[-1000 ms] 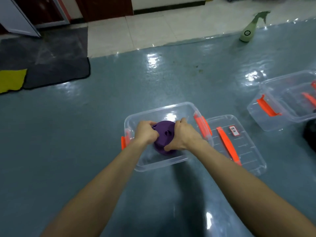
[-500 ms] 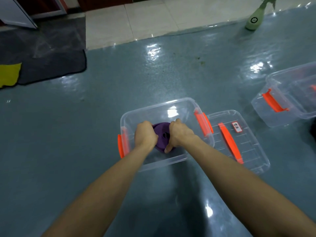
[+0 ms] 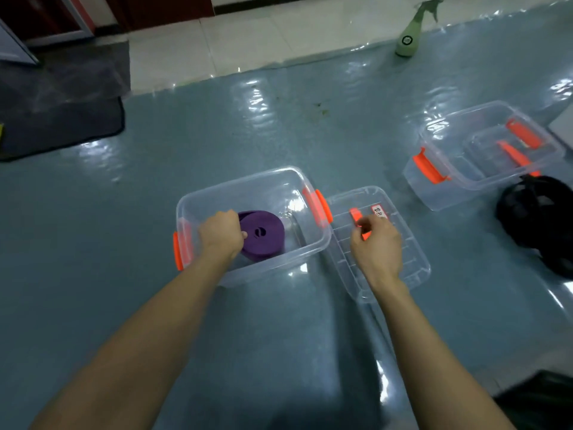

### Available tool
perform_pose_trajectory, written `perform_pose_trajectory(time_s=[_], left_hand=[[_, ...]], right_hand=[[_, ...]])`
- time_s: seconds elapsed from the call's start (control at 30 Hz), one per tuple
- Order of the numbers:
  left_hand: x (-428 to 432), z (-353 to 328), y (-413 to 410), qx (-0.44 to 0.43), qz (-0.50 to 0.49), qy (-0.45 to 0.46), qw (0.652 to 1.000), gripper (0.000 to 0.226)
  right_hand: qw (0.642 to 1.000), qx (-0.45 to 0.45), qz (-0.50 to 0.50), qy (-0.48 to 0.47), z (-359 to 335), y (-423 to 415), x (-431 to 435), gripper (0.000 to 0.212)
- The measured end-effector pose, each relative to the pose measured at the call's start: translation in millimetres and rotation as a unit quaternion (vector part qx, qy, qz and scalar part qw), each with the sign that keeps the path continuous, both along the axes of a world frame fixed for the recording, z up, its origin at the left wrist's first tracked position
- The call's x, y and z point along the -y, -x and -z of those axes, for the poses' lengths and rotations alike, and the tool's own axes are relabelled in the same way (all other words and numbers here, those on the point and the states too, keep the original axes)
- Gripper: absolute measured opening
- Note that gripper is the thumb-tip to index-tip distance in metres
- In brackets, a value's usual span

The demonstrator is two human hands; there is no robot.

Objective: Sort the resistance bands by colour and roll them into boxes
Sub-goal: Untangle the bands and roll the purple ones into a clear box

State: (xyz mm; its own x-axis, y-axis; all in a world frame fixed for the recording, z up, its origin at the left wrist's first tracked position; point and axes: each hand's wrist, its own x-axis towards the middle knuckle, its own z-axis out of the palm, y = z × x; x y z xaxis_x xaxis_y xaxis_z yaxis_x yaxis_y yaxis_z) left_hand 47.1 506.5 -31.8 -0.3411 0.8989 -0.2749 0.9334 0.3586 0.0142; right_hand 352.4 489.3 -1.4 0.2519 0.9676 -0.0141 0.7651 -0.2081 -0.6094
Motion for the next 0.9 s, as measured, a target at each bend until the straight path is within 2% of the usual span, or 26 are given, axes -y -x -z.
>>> perform_pose_trajectory(time_s=[0.1, 0.17, 0.23, 0.4, 0.5, 0.57, 0.67, 0.77, 0.83, 0.9], left_hand=[[-0.2, -13.0, -4.7, 0.0, 0.014, 0.007, 1.0, 0.025], [4.4, -23.4, -10.9, 0.001, 0.021, -0.002, 1.0, 0.022], [13.8, -34.4, -21.2, -0.003, 0.027, -0.029, 0.999, 0.025], [44.2, -58.9, -65.9, 0.037, 0.038, -0.168, 0.984, 0.028], [54.9, -74.4, -105.2, 0.079, 0.039, -0.274, 0.958, 0.021], [51.7, -82.5, -134.4, 0.142, 0.031, -0.315, 0.938, 0.023], [35.8, -93.7, -173.4, 0.268, -0.011, -0.341, 0.901, 0.035], [24.0, -110.4, -191.4, 0.425, -0.108, -0.297, 0.848, 0.06], [26.5, -118.8, -185.3, 0.555, -0.158, -0.27, 0.771, 0.063], [37.9, -125.5, -169.1, 0.63, -0.177, -0.29, 0.698, 0.058]], right_hand=[[0.988, 0.079, -0.026, 0.134, 30.2, -30.7, -21.7, 0.027], [0.974, 0.116, -0.054, 0.19, 43.3, -44.8, -36.4, 0.041], [0.963, 0.125, -0.081, 0.224, 51.9, -54.8, -48.7, 0.043], [0.959, 0.103, -0.135, 0.227, 51.0, -72.1, -65.1, 0.038], [0.971, 0.086, -0.125, 0.187, 35.4, -94.7, -49.6, 0.044], [0.977, 0.071, -0.121, 0.158, 17.6, -116.1, -30.4, 0.04], [0.977, 0.084, -0.159, 0.118, -20.0, -144.2, -9.6, 0.031], [0.959, 0.123, -0.25, 0.05, -66.9, -147.6, -5.4, 0.028], [0.938, 0.13, -0.321, -0.011, -92.3, -133.2, -10.7, 0.024], [0.924, 0.109, -0.357, -0.082, -107.1, -114.2, -17.9, 0.023]])
